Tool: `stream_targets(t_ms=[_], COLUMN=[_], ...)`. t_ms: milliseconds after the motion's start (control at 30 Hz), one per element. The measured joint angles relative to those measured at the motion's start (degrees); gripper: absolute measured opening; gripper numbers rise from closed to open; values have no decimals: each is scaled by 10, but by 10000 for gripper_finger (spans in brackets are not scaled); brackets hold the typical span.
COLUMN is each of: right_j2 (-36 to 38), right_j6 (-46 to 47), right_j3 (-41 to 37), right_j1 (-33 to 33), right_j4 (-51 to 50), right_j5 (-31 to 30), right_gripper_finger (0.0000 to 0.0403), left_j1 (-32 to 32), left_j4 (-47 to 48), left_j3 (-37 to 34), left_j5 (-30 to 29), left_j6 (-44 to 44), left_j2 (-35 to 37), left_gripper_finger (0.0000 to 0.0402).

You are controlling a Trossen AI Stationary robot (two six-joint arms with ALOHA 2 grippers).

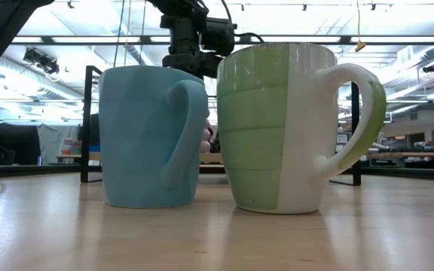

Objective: Place coffee mugs
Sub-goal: Put the top purple mug on the shelf, then put the blue white mug onto the shelf

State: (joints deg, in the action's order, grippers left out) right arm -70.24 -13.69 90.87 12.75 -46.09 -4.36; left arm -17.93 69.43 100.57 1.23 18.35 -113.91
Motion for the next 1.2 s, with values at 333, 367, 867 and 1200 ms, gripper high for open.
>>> stream_targets(t_ms=[333,367,867,1200], right_j2=[0,0,0,0], right_j6=[0,0,0,0], right_j3=[0,0,0,0], right_j1=[0,0,0,0], right_j4=[1,1,1,1], right_j5=[0,0,0,0], right_gripper_finger=[154,154,154,154], left_j1=[0,0,0,-2], left_j4=[-2,-2,37,36], left_j3=[0,0,77,159], left_j5=[-2,-2,-7,-49], left_j6=[0,0,-2,16], left_j2=[0,0,0,2], left_gripper_finger=[115,121,162,162])
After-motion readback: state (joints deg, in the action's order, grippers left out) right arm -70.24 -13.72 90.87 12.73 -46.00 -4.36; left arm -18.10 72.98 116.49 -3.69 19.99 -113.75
